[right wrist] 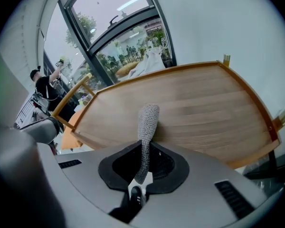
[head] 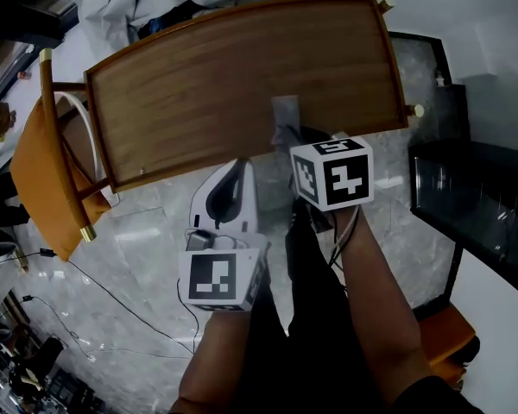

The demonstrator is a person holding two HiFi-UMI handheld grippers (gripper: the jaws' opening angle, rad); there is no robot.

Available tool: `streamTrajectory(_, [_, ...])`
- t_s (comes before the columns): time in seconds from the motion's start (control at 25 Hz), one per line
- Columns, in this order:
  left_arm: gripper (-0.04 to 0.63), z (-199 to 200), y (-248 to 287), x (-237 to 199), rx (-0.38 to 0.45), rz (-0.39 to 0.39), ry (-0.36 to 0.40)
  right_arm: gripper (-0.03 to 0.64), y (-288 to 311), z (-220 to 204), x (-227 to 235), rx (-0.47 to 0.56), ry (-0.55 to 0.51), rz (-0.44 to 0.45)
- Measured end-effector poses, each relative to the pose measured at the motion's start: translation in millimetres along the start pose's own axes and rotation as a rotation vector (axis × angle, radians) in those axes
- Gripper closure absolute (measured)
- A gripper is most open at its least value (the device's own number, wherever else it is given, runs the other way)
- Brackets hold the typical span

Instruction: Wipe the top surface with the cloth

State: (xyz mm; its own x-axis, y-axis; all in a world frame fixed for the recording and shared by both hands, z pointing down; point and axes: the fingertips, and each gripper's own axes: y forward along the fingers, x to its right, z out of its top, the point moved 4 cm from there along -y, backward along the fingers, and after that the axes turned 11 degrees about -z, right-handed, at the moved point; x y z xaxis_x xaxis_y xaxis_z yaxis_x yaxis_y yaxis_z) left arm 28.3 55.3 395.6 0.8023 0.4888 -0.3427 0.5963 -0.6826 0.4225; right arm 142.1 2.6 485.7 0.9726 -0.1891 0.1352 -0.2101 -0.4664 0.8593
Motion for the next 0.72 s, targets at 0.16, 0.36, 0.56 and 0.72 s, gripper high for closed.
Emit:
streamTrajectory(0.16, [0.584, 3.5, 21.9, 22.2, 0.003, -0.018, 0.008, 0.580, -10.3, 1.6, 41.8, 0.009, 0.012, -0.036])
streamTrajectory(0.36, [0.584, 0.1, 43.9, 47.4, -0.004, -0.035, 0.014, 0.580, -20.4, 0.8, 88.5, 0.018, 0.044, -0.066])
streamTrajectory(0.56, [0.584, -3.7, 62.6, 70.7, -0.013, -0.051, 0.013, 0.580, -30.7, 1.6, 130.7, 0.029, 0.053, -0.114])
streamTrajectory(0.72, [0.584, -5.8, 74.6, 83.9, -0.013, -0.057, 0.016, 0.580, -38.2, 0.0, 158.7, 0.037, 0.059, -0.141])
